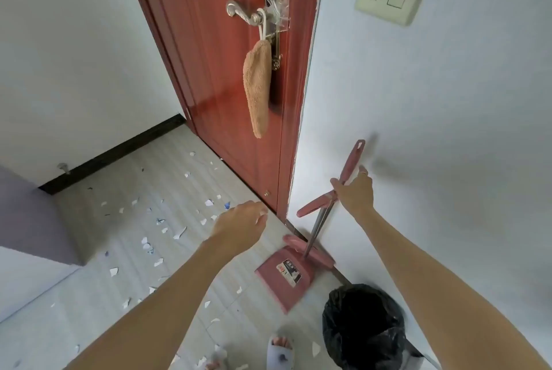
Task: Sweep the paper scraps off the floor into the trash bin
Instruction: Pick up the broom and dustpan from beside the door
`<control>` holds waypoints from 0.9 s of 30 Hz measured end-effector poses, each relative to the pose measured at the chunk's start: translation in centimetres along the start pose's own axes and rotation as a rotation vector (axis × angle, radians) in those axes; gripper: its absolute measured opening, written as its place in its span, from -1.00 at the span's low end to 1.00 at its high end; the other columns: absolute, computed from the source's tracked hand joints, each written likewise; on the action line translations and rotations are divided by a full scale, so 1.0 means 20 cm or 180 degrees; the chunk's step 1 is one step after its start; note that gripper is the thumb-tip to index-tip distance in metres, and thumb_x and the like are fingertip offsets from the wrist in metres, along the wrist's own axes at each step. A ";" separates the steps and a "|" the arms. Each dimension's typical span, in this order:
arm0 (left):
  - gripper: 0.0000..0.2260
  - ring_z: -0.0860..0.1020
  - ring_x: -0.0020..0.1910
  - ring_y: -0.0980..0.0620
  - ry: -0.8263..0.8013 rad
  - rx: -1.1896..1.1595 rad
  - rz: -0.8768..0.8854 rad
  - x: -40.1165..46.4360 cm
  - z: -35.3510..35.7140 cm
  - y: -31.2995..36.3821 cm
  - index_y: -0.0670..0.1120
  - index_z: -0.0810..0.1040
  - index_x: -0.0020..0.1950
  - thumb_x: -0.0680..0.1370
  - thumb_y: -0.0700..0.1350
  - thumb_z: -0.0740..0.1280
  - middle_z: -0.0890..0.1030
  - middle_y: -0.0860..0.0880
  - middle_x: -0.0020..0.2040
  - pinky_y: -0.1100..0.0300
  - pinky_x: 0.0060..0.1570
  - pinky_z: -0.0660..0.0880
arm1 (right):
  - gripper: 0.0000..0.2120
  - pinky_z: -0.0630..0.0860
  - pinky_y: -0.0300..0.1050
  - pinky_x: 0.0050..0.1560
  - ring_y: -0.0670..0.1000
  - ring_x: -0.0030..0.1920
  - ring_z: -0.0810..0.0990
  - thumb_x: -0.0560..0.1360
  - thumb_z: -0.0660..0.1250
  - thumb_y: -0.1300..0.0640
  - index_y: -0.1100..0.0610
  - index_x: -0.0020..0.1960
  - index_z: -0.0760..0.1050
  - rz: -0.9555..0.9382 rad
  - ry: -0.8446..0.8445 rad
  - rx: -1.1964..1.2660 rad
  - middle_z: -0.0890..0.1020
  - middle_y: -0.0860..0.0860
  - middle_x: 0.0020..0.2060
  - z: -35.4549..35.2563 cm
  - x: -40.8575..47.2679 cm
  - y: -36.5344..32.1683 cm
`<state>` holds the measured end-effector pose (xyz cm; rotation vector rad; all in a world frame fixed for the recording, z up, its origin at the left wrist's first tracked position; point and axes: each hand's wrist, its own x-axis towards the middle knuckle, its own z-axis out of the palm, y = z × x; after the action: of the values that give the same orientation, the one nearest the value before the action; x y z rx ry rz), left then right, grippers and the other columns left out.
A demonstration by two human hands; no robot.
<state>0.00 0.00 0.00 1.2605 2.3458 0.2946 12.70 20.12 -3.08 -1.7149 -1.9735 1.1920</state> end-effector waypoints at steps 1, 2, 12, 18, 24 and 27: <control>-0.75 0.54 0.11 -0.04 -0.0040 0.0036 -0.0004 0.05 0.02 0.01 -0.05 0.48 0.25 0.65 -0.06 0.10 0.56 0.01 0.18 0.07 0.10 0.47 | -0.29 0.44 0.04 0.25 0.17 0.25 0.48 0.48 0.36 0.06 0.24 0.50 0.11 -0.0048 -0.0026 0.0133 0.45 0.17 0.29 0.00 0.05 0.00; -0.74 0.54 0.12 -0.04 -0.0038 0.0044 0.0023 0.11 0.04 0.03 -0.06 0.48 0.26 0.65 -0.06 0.10 0.55 0.00 0.20 0.08 0.11 0.46 | -0.32 0.44 0.02 0.26 0.13 0.23 0.49 0.49 0.35 0.06 0.22 0.49 0.14 -0.0063 -0.0089 0.0282 0.46 0.14 0.28 0.00 0.09 0.00; -0.55 0.33 0.36 -0.11 -0.0735 0.0210 0.0083 0.42 0.30 0.12 -0.10 0.19 0.50 0.63 -0.04 0.16 0.28 -0.12 0.43 -0.02 0.30 0.35 | -0.73 0.38 -0.46 -0.34 -0.10 -0.42 0.48 0.55 0.27 0.02 0.24 -0.12 0.42 -0.0518 -0.0911 0.0589 0.47 0.13 -0.34 0.12 0.10 -0.04; -0.53 0.46 0.25 -0.13 -0.0949 -0.0102 -0.0055 0.45 0.21 0.09 -0.10 0.19 0.47 0.62 0.01 0.21 0.40 -0.15 0.31 0.06 0.14 0.40 | -0.73 0.45 -0.19 -0.08 0.01 -0.26 0.52 0.53 0.31 0.01 0.20 -0.21 0.42 -0.0889 -0.1089 0.0814 0.49 0.02 -0.44 0.18 0.02 -0.25; -0.65 0.56 0.02 -0.24 -0.0267 -0.0685 -0.0422 0.43 -0.01 0.04 -0.18 0.33 0.27 0.63 0.05 0.16 0.57 -0.23 0.05 -0.08 0.02 0.53 | -0.56 0.36 -0.45 -0.40 -0.16 -0.56 0.38 0.53 0.32 0.02 0.15 -0.45 0.32 -0.1238 -0.1109 0.1356 0.45 0.03 -0.52 0.16 -0.10 -0.69; -0.66 0.57 -0.09 -0.22 0.0059 -0.0714 -0.0362 0.36 -0.15 0.02 -0.19 0.36 0.21 0.62 0.07 0.18 0.58 -0.20 -0.07 -0.07 -0.03 0.54 | -0.57 0.32 -0.34 -0.53 -0.12 -0.62 0.30 0.52 0.33 0.15 0.14 -0.46 0.26 -0.1068 -0.0997 0.1814 0.33 -0.08 -0.65 0.18 -0.14 -0.87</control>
<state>-4.67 6.31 0.63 1.0190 2.3139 0.5175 -0.95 16.69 8.00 -0.9257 -1.7360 1.7459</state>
